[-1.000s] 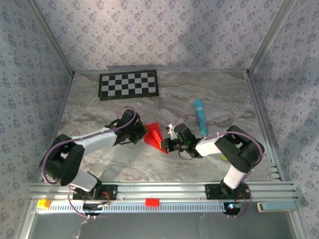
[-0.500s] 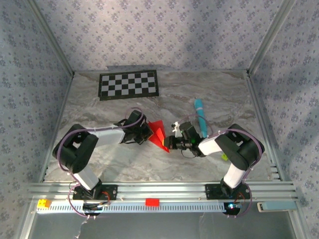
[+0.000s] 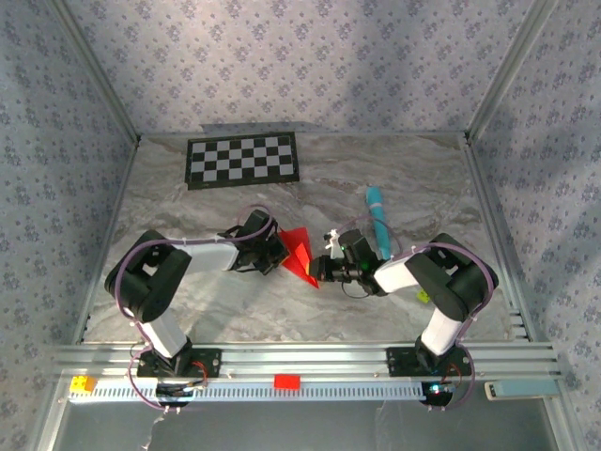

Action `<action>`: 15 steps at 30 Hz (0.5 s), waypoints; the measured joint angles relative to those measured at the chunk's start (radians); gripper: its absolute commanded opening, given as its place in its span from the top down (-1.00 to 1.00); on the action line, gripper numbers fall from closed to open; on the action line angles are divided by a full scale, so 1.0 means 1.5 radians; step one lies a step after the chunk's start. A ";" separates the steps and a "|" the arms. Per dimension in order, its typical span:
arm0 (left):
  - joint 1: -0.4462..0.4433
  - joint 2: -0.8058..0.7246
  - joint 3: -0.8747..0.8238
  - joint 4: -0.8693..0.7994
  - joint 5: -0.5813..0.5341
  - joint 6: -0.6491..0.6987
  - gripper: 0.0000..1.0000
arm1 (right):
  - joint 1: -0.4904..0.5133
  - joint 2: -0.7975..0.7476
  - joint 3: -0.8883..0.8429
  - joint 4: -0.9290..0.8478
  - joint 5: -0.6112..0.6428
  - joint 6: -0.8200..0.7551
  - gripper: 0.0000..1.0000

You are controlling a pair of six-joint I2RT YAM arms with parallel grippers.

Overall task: Fold a paper plane with a square sheet of paper (pick it up from the middle)
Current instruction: Fourth fold the wing at the center of the table.

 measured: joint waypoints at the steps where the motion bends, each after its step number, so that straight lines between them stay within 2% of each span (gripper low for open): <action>1: -0.001 -0.001 -0.002 0.001 -0.001 -0.002 1.00 | 0.000 0.000 0.000 0.000 -0.002 0.002 0.96; 15: -0.013 -0.032 -0.022 -0.023 -0.032 -0.016 1.00 | 0.000 0.001 0.000 -0.006 -0.020 0.009 0.96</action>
